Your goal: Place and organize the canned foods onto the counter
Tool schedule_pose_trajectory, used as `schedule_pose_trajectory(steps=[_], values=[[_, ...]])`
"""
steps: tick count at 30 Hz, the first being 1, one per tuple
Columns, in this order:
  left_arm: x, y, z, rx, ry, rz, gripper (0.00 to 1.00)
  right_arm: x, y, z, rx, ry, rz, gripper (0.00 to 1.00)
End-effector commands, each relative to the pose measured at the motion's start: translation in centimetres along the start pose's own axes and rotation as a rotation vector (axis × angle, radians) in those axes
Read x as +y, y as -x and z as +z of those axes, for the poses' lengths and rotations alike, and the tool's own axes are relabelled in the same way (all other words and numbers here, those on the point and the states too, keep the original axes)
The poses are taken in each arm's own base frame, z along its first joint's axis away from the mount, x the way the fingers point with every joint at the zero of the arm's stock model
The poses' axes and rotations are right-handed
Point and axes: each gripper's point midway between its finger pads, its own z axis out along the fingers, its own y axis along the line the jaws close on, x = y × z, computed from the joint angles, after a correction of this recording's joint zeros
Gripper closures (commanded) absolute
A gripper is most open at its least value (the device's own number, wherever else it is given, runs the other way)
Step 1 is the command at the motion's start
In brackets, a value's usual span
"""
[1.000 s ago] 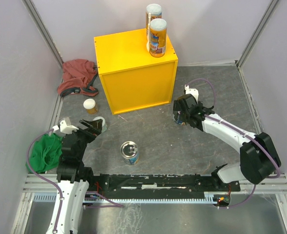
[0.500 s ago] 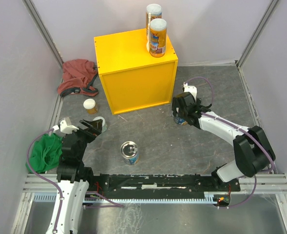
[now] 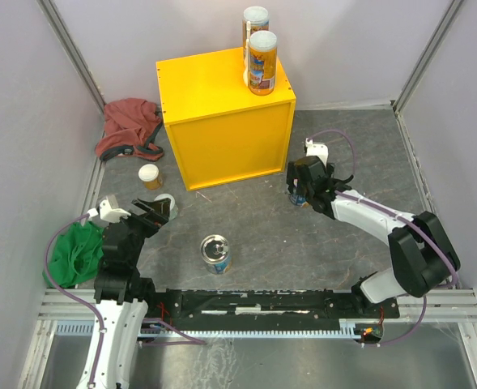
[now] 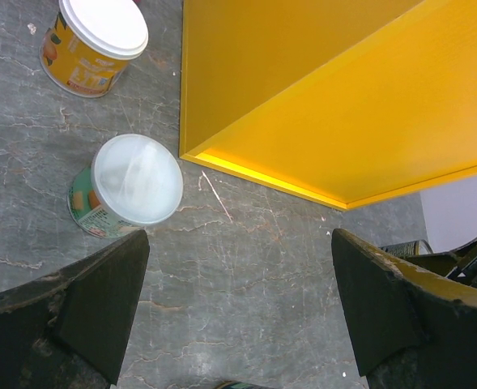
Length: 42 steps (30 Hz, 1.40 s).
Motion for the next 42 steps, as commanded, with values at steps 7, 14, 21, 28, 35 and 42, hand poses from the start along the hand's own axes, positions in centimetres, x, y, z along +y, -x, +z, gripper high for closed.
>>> schedule_pose_trajectory(steps=[7,14,21,28,35,42], values=[[-0.9,1.2,-0.2,-0.047,-0.035,0.046,0.01,0.5,4.6,-3.3,-0.17,0.066,0.033,0.54],[-0.9,1.4,-0.3,-0.054,-0.037,0.045,0.01,1.5,6.4,-5.9,-0.214,0.119,0.02,0.64],[-0.9,1.5,-0.4,-0.062,-0.037,0.046,0.01,3.5,7.6,-8.7,-0.251,0.185,-0.04,0.66],[-0.9,1.5,-0.5,-0.065,-0.038,0.044,0.01,5.7,9.6,-12.5,-0.317,0.248,-0.101,0.67],[-0.9,1.4,-0.4,-0.063,-0.039,0.044,0.01,7.9,12.9,-15.8,-0.373,0.329,-0.119,0.69],[-0.9,1.6,-0.6,-0.072,-0.037,0.042,0.01,10.5,17.1,-20.0,-0.449,0.432,-0.141,0.69]])
